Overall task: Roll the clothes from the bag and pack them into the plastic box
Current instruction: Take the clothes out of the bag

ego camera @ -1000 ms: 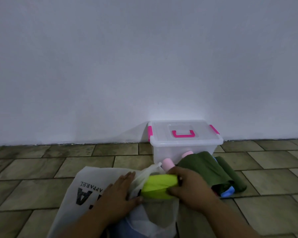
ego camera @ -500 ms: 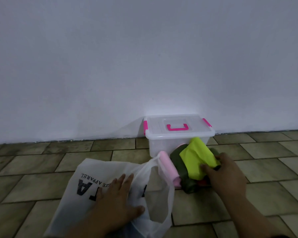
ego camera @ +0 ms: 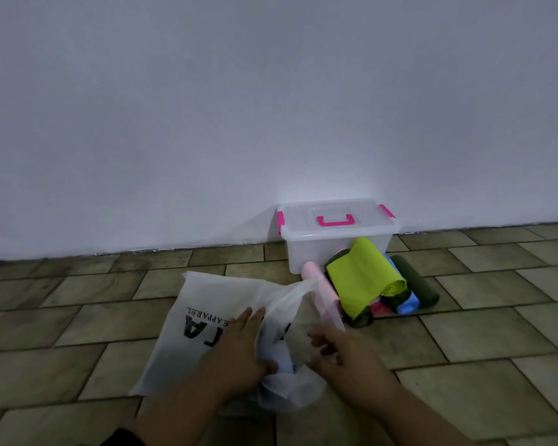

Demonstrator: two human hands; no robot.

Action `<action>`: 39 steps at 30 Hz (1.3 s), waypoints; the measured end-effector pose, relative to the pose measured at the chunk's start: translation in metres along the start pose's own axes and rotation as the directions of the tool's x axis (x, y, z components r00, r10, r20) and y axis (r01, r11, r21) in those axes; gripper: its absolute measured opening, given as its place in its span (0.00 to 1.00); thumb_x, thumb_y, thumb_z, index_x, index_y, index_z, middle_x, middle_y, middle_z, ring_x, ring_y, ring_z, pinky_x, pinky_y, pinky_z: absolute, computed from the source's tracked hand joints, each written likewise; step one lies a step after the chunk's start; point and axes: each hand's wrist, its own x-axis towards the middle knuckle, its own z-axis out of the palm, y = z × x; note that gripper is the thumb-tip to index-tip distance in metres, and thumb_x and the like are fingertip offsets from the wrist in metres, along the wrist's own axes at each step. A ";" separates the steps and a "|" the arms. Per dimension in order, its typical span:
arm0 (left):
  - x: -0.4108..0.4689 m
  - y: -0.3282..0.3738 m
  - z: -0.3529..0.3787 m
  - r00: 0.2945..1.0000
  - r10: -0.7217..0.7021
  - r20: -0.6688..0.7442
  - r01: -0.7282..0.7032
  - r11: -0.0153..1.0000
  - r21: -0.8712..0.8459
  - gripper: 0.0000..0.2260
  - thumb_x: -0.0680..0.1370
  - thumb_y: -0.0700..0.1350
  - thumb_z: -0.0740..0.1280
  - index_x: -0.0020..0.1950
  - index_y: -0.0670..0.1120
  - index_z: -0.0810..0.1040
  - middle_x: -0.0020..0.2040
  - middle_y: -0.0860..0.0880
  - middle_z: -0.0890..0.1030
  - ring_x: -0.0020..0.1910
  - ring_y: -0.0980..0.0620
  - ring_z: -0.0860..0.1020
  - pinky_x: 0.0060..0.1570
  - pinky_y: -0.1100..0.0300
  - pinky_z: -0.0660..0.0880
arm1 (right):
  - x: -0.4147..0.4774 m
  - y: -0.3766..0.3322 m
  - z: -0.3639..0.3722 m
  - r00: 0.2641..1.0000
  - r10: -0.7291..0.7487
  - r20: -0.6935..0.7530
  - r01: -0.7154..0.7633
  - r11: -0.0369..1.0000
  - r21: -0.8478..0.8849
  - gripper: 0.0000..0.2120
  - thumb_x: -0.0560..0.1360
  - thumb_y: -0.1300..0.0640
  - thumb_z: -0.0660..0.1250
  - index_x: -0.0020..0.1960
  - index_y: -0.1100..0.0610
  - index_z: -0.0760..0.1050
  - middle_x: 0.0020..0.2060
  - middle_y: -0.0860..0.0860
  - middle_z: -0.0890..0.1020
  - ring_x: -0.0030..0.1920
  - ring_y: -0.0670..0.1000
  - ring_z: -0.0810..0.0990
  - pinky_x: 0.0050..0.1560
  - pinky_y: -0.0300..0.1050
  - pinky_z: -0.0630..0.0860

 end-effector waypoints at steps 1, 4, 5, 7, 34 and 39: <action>-0.003 0.001 0.002 1.000 0.006 0.011 -0.006 1.000 0.004 0.45 0.71 0.62 0.67 0.77 0.60 0.40 0.79 0.56 0.42 0.78 0.51 0.45 0.76 0.48 0.52 | -0.004 0.009 -0.002 0.999 0.051 0.020 -0.050 0.999 -0.014 0.20 0.71 0.48 0.71 0.62 0.45 0.73 0.51 0.42 0.80 0.48 0.41 0.78 0.49 0.34 0.74; -0.012 -0.001 0.005 1.000 0.011 0.020 -0.012 0.999 0.053 0.44 0.72 0.65 0.65 0.77 0.60 0.39 0.79 0.56 0.43 0.78 0.52 0.45 0.76 0.49 0.53 | -0.021 0.033 -0.004 0.992 0.120 0.045 -0.122 0.992 0.034 0.19 0.68 0.52 0.74 0.56 0.43 0.74 0.48 0.44 0.82 0.46 0.38 0.80 0.49 0.31 0.75; -0.016 -0.002 0.006 1.000 0.018 0.017 -0.020 0.997 0.075 0.44 0.72 0.66 0.64 0.77 0.60 0.38 0.79 0.56 0.43 0.78 0.52 0.45 0.76 0.49 0.53 | -0.028 0.040 -0.003 0.994 0.107 0.036 -0.109 0.992 0.065 0.18 0.67 0.55 0.74 0.53 0.43 0.75 0.47 0.45 0.82 0.45 0.38 0.81 0.48 0.29 0.75; -0.024 -0.004 0.007 0.999 0.033 0.006 -0.033 0.990 0.138 0.44 0.71 0.70 0.61 0.76 0.60 0.36 0.79 0.55 0.42 0.78 0.52 0.44 0.76 0.47 0.48 | -0.040 0.047 0.004 0.999 0.041 -0.011 -0.040 0.998 0.048 0.15 0.67 0.59 0.73 0.50 0.45 0.77 0.48 0.46 0.83 0.46 0.39 0.81 0.48 0.30 0.75; -0.033 0.072 -0.186 0.694 0.249 -0.675 -0.075 0.958 0.276 0.07 0.79 0.43 0.60 0.41 0.49 0.71 0.36 0.50 0.74 0.37 0.48 0.73 0.34 0.57 0.63 | -0.058 0.054 0.019 0.906 -0.341 -0.251 0.284 0.929 -0.236 0.08 0.62 0.60 0.77 0.39 0.53 0.82 0.45 0.46 0.84 0.45 0.43 0.81 0.43 0.36 0.77; -0.027 0.038 -0.168 0.780 0.048 -0.624 0.069 0.984 0.162 0.08 0.80 0.44 0.59 0.43 0.47 0.72 0.40 0.46 0.77 0.39 0.47 0.74 0.34 0.57 0.65 | -0.056 0.056 0.019 0.891 -0.347 -0.292 0.294 0.932 -0.213 0.07 0.63 0.60 0.75 0.35 0.52 0.78 0.40 0.46 0.83 0.41 0.45 0.79 0.42 0.34 0.72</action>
